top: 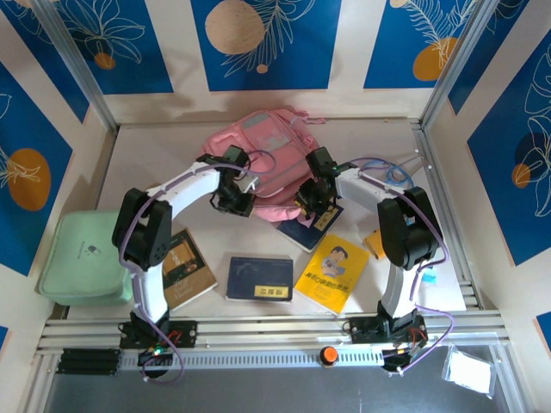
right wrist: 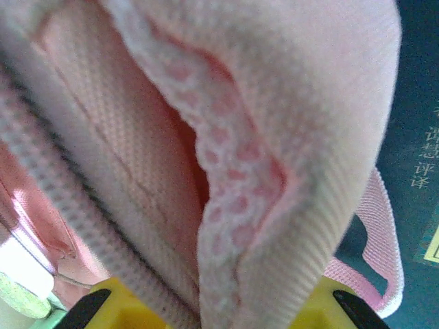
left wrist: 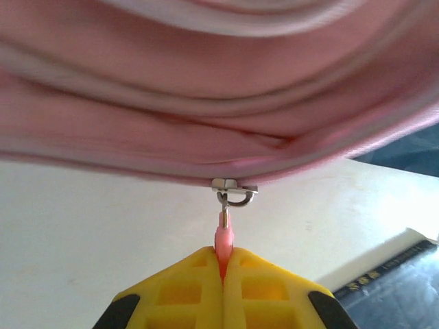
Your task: Pack books, pencil case, and school supplies into a backpack
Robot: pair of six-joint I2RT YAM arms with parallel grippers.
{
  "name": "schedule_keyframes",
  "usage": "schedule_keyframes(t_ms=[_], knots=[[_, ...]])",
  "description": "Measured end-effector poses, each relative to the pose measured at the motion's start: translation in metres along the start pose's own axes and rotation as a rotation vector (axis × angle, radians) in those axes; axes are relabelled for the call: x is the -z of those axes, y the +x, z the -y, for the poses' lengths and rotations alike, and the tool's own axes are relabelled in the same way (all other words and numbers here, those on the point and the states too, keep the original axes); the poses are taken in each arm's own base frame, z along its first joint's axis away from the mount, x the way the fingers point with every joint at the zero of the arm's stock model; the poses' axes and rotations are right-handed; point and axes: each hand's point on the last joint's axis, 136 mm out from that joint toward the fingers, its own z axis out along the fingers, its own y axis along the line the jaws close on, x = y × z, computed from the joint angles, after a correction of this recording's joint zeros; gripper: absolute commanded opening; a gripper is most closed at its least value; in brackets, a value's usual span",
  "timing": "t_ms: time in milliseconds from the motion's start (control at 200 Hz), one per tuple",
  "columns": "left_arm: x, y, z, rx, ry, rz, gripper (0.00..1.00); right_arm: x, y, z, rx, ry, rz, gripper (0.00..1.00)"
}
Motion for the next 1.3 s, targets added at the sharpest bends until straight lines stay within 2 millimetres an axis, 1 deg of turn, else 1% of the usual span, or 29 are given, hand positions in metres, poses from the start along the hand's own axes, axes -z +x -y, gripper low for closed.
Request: schedule_keyframes(t_ms=[160,240,290,435,550,575,645,715,745,805,850,920,990,1040,1070,1115,1140,1190,1210,1250,1300], knots=[[0.010,-0.006,-0.053,0.119,-0.043,0.034,0.00,0.002,0.002,-0.005,0.038,-0.015,0.008,0.17],[0.011,-0.010,-0.073,0.154,-0.067,0.041,0.00,0.004,0.004,-0.009,0.053,-0.023,0.008,0.17],[0.009,-0.015,-0.086,0.167,-0.099,0.039,0.00,0.005,0.005,-0.012,0.059,-0.028,0.009,0.17],[0.002,-0.026,-0.116,0.189,-0.164,0.032,0.00,0.009,0.004,-0.020,0.072,-0.047,0.016,0.17],[0.006,-0.030,-0.132,0.221,-0.172,0.052,0.00,0.012,0.008,-0.027,0.088,-0.063,0.008,0.17],[0.007,-0.031,-0.135,0.227,-0.171,0.058,0.03,0.012,0.010,-0.030,0.093,-0.067,0.002,0.17],[0.010,-0.033,-0.141,0.250,-0.173,0.072,0.15,0.011,0.016,-0.037,0.110,-0.079,-0.012,0.17],[0.012,-0.035,-0.146,0.284,-0.176,0.093,0.36,0.008,0.024,-0.046,0.129,-0.081,-0.031,0.17],[0.015,-0.035,-0.149,0.303,-0.177,0.109,0.42,0.005,0.028,-0.050,0.137,-0.079,-0.042,0.17],[0.023,-0.033,-0.152,0.339,-0.178,0.140,0.50,-0.003,0.035,-0.056,0.150,-0.072,-0.065,0.17],[0.032,-0.031,-0.154,0.363,-0.180,0.168,0.55,-0.009,0.041,-0.062,0.161,-0.070,-0.083,0.17],[0.053,-0.030,-0.155,0.401,-0.182,0.233,0.58,-0.020,0.052,-0.073,0.183,-0.072,-0.115,0.17],[0.078,-0.032,-0.156,0.435,-0.183,0.313,0.62,-0.030,0.064,-0.086,0.207,-0.080,-0.147,0.19],[0.096,-0.035,-0.156,0.454,-0.180,0.376,0.64,-0.036,0.074,-0.096,0.227,-0.089,-0.171,0.23],[0.106,-0.036,-0.156,0.463,-0.177,0.411,0.66,-0.039,0.080,-0.102,0.240,-0.096,-0.184,0.27],[0.119,-0.037,-0.155,0.480,-0.172,0.456,0.68,-0.043,0.087,-0.110,0.267,-0.108,-0.201,0.39],[0.126,-0.038,-0.154,0.484,-0.167,0.482,0.74,-0.043,0.092,-0.115,0.288,-0.117,-0.211,0.45],[0.138,-0.041,-0.152,0.488,-0.156,0.523,0.81,-0.043,0.098,-0.122,0.330,-0.138,-0.227,0.61],[0.141,-0.041,-0.151,0.491,-0.151,0.536,0.82,-0.042,0.100,-0.123,0.352,-0.147,-0.230,0.66],[0.146,-0.043,-0.147,0.488,-0.132,0.557,0.84,-0.040,0.102,-0.126,0.407,-0.164,-0.222,0.74],[0.150,-0.047,-0.139,0.464,-0.092,0.577,0.87,-0.035,0.103,-0.127,0.464,-0.184,-0.193,0.80]])
